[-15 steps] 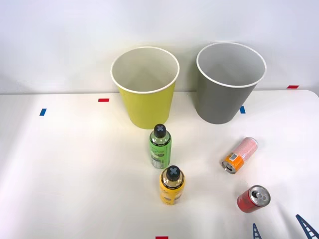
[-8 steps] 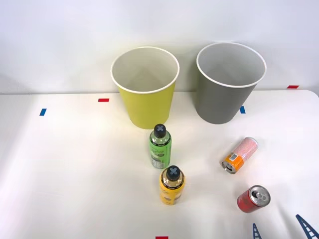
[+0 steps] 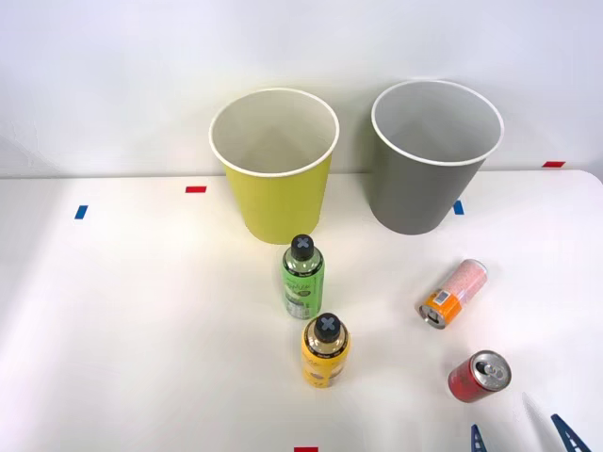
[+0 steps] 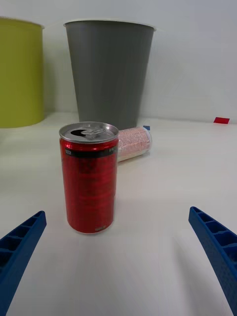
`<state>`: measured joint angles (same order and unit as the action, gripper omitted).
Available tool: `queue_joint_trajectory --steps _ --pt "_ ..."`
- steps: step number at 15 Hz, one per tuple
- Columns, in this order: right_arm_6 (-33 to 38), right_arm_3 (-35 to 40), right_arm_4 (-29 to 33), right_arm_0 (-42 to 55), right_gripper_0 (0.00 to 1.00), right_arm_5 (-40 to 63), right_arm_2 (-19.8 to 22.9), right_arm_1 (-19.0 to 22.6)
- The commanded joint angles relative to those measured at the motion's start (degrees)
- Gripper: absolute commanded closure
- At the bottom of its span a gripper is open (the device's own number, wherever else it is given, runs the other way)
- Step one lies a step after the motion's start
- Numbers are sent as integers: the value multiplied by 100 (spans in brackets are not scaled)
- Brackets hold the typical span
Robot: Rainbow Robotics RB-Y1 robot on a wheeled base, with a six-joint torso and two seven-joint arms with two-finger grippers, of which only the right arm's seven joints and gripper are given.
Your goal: Put cans in the gray bin, plastic bottles in the light green bin
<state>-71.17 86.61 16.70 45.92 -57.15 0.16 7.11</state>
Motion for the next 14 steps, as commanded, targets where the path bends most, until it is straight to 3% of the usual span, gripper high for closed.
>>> queue_joint_trajectory --steps 1,5,10,14 --pt "-187 -12 -457 -4 0 -130 -402 458" --pt "-337 -12 -835 -180 0 -130 -666 819" --pt "-495 -12 -1064 -320 0 46 -807 862" --pt "-1084 -12 -1661 -575 0 239 -1299 871"
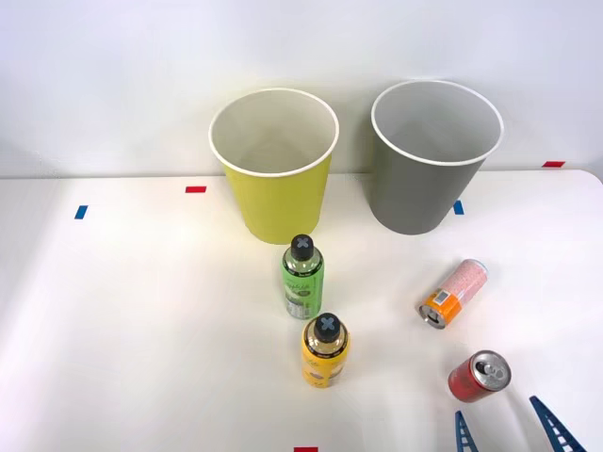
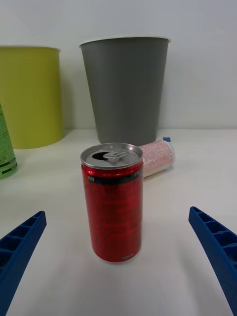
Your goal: Put cans in the gray bin, plastic bottles in the light green bin
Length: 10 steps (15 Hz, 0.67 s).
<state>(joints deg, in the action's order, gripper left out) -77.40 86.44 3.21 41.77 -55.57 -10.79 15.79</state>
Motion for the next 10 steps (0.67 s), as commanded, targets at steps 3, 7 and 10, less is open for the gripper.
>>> queue_joint_trajectory --steps 3,7,10 --pt "-1189 4 -866 -451 0 293 -432 12" --pt "-1400 4 -1042 -758 0 565 -450 21" --pt "-1400 4 -1121 -934 0 715 -520 12"
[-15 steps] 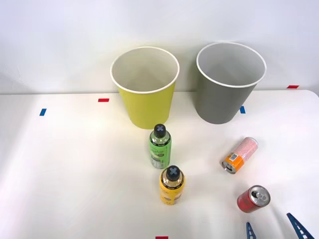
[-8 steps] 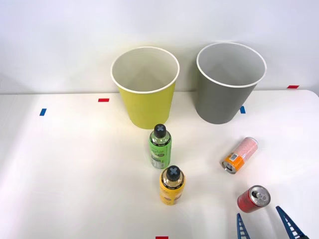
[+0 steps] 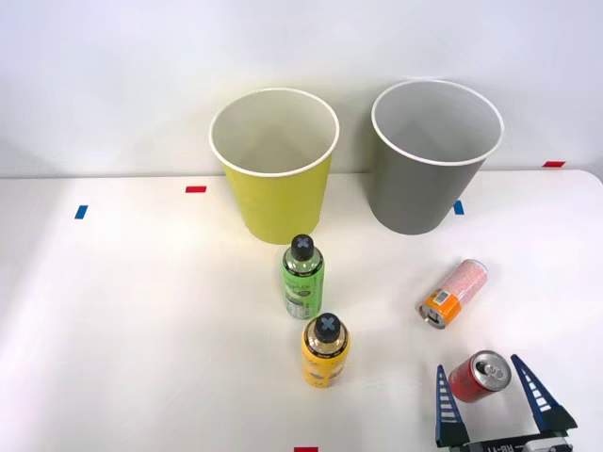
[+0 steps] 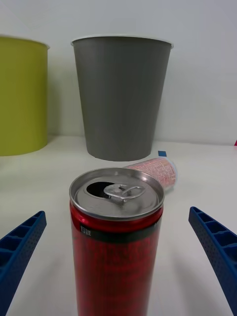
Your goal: Put cans in the gray bin, plastic bottles in the light green bin
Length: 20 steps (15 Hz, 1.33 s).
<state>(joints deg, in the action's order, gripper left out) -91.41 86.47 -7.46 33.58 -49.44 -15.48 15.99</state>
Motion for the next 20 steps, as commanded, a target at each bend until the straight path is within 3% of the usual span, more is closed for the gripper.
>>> queue_joint_trajectory --steps 1,6,7,8,9,11,17,20 --pt "-8 1 -72 -167 0 101 -51 -8" --pt "-87 1 -160 -264 0 233 -34 -17" --pt "-114 -7 -169 -255 16 233 -34 -17" --pt "-149 1 -177 -255 76 233 -34 -17" --pt "-175 1 -177 -255 96 233 -34 -17" --pt "-210 1 -186 -247 100 233 -42 -17" --pt "-228 28 -230 -194 100 233 -51 -17" --pt "-158 669 -248 43 100 541 -60 177"
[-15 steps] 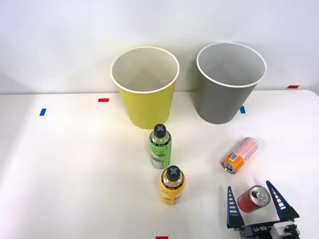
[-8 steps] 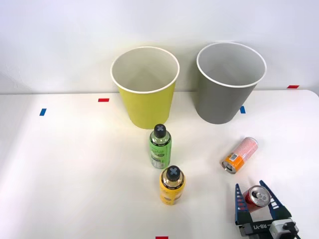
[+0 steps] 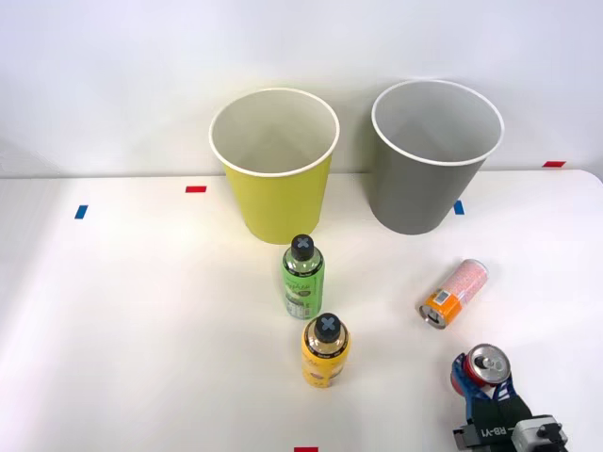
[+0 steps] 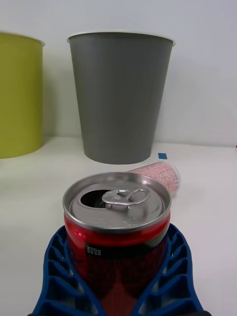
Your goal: Put cans in the gray bin, plastic bottles in the light green bin
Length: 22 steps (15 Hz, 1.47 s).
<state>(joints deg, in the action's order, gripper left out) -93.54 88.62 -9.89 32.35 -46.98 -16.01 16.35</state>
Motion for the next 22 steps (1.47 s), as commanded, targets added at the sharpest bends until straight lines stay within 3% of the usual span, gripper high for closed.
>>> queue_joint_trajectory --steps 1,3,7,11,15,22 --pt "55 815 -13 281 100 620 -7 220" --pt "116 1509 -66 465 100 1147 19 422" --pt "292 2195 -197 492 100 1481 55 774" --pt "486 3619 -540 316 100 2905 178 1029" --pt "538 4269 -1322 -590 100 3960 353 888" --pt "679 4269 -1463 -2426 100 5691 1039 317"
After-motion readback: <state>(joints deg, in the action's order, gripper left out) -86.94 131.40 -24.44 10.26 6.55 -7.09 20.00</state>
